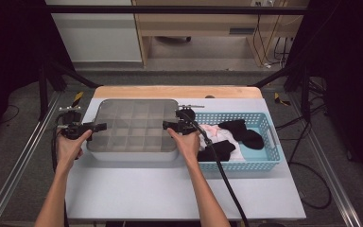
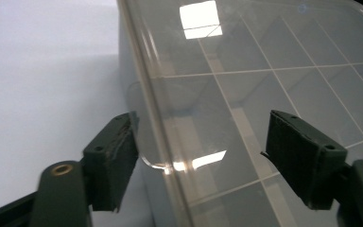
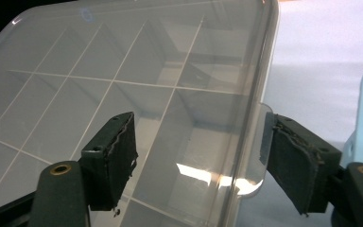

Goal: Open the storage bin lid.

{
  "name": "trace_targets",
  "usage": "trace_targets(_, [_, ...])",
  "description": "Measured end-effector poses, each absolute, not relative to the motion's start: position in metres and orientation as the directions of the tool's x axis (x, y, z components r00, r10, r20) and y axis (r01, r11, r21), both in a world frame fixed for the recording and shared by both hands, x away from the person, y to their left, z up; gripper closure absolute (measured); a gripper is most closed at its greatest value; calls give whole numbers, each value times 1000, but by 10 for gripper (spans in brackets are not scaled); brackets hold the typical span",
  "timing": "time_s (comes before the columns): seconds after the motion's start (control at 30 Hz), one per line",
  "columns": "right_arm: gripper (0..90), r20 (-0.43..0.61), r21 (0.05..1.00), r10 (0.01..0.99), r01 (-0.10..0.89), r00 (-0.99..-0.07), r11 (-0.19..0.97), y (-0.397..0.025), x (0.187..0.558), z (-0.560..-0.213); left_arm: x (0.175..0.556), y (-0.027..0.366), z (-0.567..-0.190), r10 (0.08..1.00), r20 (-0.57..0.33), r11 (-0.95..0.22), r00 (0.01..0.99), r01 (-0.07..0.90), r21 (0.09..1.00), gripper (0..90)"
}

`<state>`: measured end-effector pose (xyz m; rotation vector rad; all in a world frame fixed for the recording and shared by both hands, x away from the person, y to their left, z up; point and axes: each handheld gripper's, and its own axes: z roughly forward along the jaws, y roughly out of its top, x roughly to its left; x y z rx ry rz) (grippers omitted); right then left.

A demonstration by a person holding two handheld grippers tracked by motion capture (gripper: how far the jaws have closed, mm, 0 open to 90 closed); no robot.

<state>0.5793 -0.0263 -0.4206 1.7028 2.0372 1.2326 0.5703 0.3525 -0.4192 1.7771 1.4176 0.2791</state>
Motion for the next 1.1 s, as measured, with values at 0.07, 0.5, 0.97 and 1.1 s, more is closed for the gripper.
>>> trace_targets(0.07, [276, 339, 700, 890, 714, -306, -21, -26, 579, -421, 570, 351, -419, 890, -312, -19, 333, 710, 704, 224])
trace_targets(0.5, [347, 378, 700, 874, 713, -305, -54, -32, 578, -414, 555, 361, -402, 889, -328, 56, 321, 633, 772, 402])
trace_targets(0.97, [576, 372, 787, 855, 612, -362, -83, -48, 548, -371, 519, 368, -372, 879, -313, 92, 360, 516, 852, 537])
trace_targets(1.1, [641, 375, 801, 837, 594, -398, -77, -55, 533, -357, 505, 370, -364, 877, -300, 86, 376, 491, 867, 570])
